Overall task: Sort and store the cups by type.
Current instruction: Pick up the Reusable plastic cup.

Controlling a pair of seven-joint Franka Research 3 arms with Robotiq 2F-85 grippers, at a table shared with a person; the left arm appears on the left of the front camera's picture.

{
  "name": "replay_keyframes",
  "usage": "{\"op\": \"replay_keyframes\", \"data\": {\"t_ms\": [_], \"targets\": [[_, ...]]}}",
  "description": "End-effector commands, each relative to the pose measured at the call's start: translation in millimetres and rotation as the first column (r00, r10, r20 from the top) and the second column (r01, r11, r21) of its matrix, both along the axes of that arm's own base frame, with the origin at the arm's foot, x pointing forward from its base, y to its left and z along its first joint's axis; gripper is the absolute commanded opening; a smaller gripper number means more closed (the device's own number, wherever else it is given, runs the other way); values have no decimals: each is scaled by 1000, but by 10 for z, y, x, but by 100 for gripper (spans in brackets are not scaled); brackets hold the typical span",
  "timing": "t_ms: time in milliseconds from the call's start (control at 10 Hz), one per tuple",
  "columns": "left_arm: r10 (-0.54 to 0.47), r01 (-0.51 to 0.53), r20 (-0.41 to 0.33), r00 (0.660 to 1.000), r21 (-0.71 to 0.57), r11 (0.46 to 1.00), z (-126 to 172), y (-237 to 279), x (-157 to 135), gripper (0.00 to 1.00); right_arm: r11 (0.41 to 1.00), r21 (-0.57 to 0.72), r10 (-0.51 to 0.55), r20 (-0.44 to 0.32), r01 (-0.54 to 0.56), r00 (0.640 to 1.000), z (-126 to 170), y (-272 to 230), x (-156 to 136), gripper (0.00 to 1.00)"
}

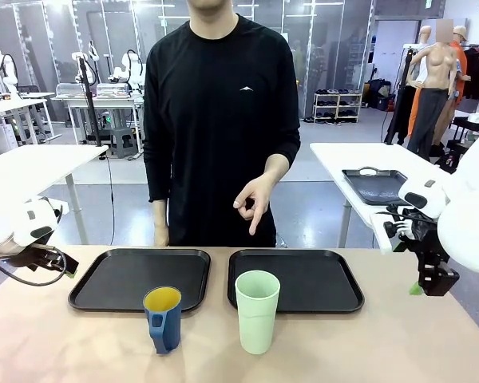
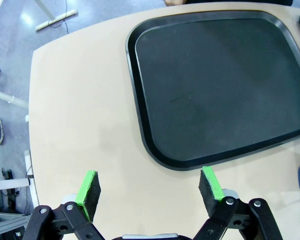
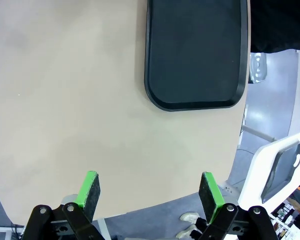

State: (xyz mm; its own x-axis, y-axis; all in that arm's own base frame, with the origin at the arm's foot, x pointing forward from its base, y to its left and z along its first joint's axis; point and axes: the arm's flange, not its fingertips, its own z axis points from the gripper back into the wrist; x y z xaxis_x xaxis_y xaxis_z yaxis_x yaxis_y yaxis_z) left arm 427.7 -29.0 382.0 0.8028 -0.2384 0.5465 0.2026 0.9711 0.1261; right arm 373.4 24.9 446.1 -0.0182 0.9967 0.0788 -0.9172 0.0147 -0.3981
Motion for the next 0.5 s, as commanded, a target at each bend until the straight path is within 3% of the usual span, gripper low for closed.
{"op": "replay_keyframes", "data": {"t_ms": [0, 400], "targets": [[0, 0, 1, 1000, -1, 1000, 1, 3, 1, 100, 1000, 4, -4, 1, 4, 1000, 7, -1, -2, 100], [0, 0, 1, 1000, -1, 1000, 1, 3, 1, 100, 1000, -1, -5, 1, 5, 1000, 7, 5, -2, 100]]}}
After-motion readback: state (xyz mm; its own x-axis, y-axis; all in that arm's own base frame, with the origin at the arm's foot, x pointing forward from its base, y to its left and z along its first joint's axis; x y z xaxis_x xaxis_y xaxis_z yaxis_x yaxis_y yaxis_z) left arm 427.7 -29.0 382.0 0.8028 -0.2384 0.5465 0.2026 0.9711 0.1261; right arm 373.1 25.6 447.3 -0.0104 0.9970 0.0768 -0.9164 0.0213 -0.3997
